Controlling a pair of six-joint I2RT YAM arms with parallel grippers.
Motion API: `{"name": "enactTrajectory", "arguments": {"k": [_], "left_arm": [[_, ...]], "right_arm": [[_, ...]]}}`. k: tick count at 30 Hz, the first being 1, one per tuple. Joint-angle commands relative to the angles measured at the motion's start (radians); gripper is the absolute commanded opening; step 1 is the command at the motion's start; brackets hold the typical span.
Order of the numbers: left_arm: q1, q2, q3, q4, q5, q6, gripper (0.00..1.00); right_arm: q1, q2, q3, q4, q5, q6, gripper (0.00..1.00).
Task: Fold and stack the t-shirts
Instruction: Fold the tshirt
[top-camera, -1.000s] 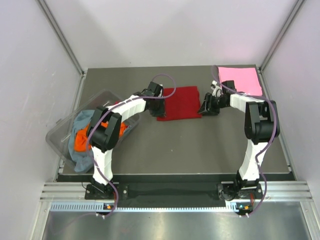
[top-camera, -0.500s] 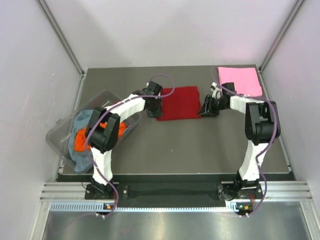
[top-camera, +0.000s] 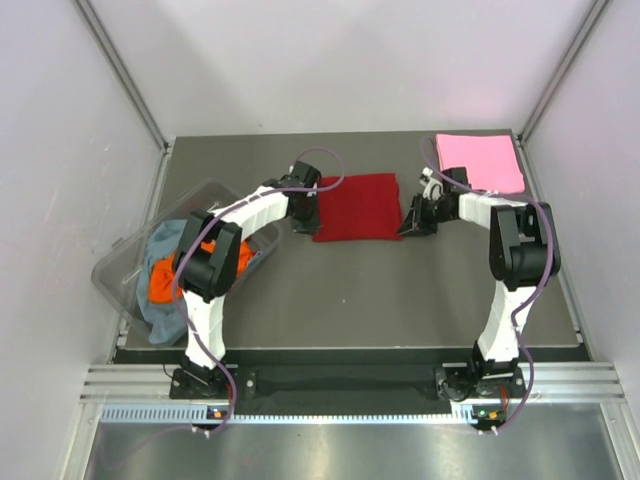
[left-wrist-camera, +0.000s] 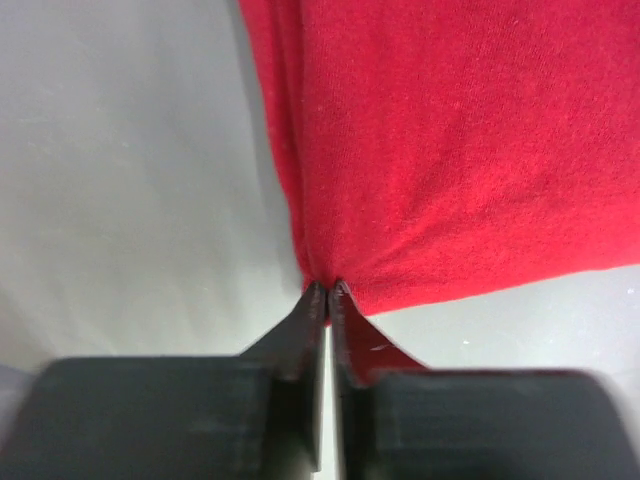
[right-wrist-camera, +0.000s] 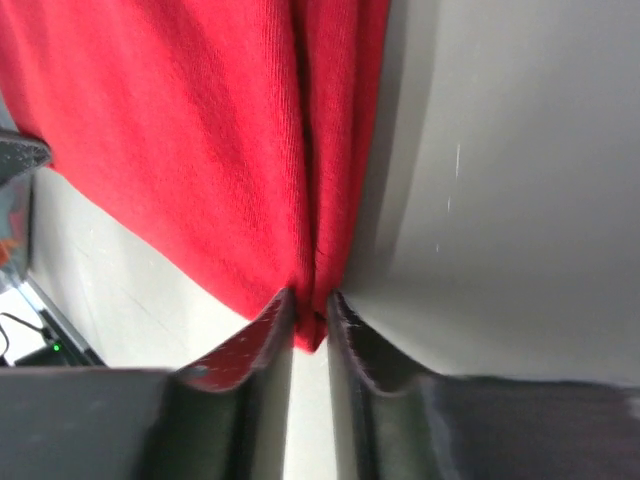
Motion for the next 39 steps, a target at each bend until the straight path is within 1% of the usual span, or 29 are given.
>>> {"name": "enactTrajectory", "arguments": {"k": [1,2,4,11,13,14,15,16,17,19,20,21,22,23,25,28,32,39], "left_arm": [[0.002,-0.009,0.004,0.001,0.040,0.010,0.00],[0.004,-0.015,-0.012,-0.001,0.044,0.007,0.00],[-0.001,-0.036,-0.030,0.005,0.055,-0.005,0.00],[-0.042,-0.120,-0.147,0.004,0.052,-0.048,0.00],[-0.064,-0.145,-0.162,0.001,0.043,-0.054,0.01],[-0.070,-0.151,-0.164,-0.001,0.043,-0.056,0.06],[-0.073,-0.157,-0.161,-0.001,0.049,-0.056,0.18],[-0.071,-0.159,-0.144,-0.008,0.054,-0.057,0.24],[-0.073,-0.159,-0.130,-0.019,0.043,-0.059,0.27],[-0.071,-0.153,-0.063,-0.074,0.019,-0.054,0.31],[-0.071,-0.147,-0.035,-0.094,-0.007,-0.050,0.31],[-0.071,-0.138,-0.006,-0.132,-0.020,-0.039,0.32],[-0.071,-0.133,0.052,-0.143,-0.021,-0.031,0.33],[-0.071,-0.127,0.080,-0.150,-0.052,-0.022,0.33],[-0.067,-0.105,0.156,-0.137,-0.046,0.003,0.34],[-0.053,-0.056,0.235,-0.116,-0.034,0.015,0.33],[-0.022,0.023,0.287,-0.073,0.031,0.021,0.31],[0.004,0.128,0.355,0.014,0.008,0.062,0.30]], "right_arm": [[0.016,-0.043,-0.017,0.001,0.021,-0.008,0.14],[0.016,-0.051,-0.025,-0.012,0.035,-0.011,0.06],[0.016,-0.083,-0.040,-0.025,0.052,-0.018,0.00],[0.016,-0.196,-0.167,-0.071,0.126,-0.019,0.00],[0.015,-0.242,-0.192,-0.074,0.129,-0.024,0.04],[0.016,-0.253,-0.201,-0.080,0.139,-0.024,0.09],[0.015,-0.264,-0.200,-0.088,0.150,-0.024,0.14],[0.015,-0.273,-0.191,-0.098,0.167,-0.021,0.22],[0.013,-0.275,-0.168,-0.126,0.188,-0.021,0.31],[0.010,-0.276,-0.146,-0.141,0.192,-0.024,0.35],[0.010,-0.276,-0.119,-0.154,0.192,-0.022,0.41],[0.009,-0.273,-0.103,-0.160,0.192,-0.019,0.43],[0.009,-0.270,-0.086,-0.161,0.189,-0.018,0.43],[0.009,-0.262,-0.048,-0.161,0.178,-0.018,0.45],[0.009,-0.230,0.001,-0.161,0.170,-0.024,0.46],[0.009,-0.171,0.125,-0.157,0.153,-0.038,0.47],[0.007,-0.089,0.229,-0.163,0.133,-0.051,0.47],[0.003,0.059,0.360,-0.146,0.132,-0.062,0.50]]}}
